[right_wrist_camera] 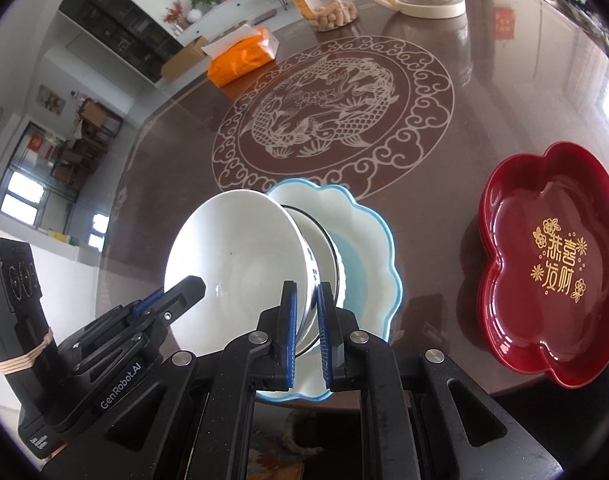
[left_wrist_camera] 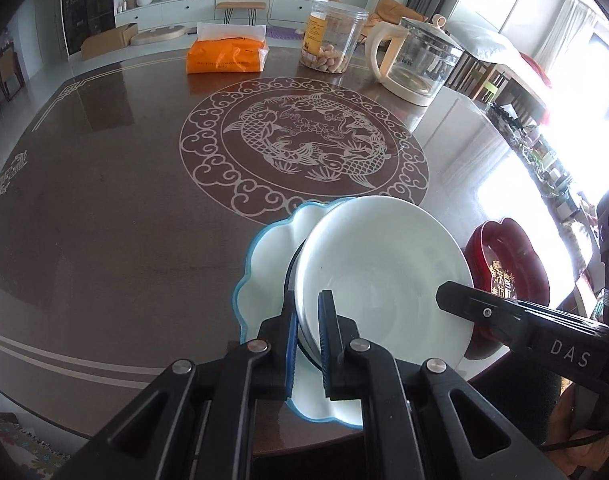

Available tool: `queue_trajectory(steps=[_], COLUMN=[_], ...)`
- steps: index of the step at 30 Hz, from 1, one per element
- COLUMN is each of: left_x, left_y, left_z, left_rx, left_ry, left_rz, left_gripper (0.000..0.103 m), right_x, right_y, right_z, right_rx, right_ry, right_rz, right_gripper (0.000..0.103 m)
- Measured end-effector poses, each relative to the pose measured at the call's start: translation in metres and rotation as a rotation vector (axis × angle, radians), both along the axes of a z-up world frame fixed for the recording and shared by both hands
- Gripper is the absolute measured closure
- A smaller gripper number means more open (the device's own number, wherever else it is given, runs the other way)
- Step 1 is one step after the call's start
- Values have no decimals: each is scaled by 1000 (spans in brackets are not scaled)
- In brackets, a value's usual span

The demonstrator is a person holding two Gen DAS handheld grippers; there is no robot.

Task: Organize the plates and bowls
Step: 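Lower the small bowl into the black-rimmed bowl and open the left gripper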

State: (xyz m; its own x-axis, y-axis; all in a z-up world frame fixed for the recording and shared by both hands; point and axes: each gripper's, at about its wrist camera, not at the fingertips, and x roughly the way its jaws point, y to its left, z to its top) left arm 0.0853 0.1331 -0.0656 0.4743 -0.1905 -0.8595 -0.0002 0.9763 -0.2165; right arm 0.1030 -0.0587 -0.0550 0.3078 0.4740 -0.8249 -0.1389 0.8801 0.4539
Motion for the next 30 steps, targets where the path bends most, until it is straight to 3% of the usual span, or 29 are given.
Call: queue_trajectory(steps=[5, 19, 25, 30], left_x=[3, 2, 1, -1], left_y=[0, -2, 4, 13], left_z=[-5, -6, -2, 8], left_rx=[11, 63, 31, 26], left_ry=[1, -28, -34, -74], left_rz=[-6, -38, -50, -42], left_gripper=[94, 94, 94, 94], right_x=[-1, -13, -6, -5], right_y=[3, 25, 12, 17], right_z=[-6, -1, -6, -1], right_rx=[-23, -179, -91, -144], right_ry=[-6, -125, -83, -107], right_rz=[6, 95, 44, 59], right_gripper=[90, 91, 93, 93])
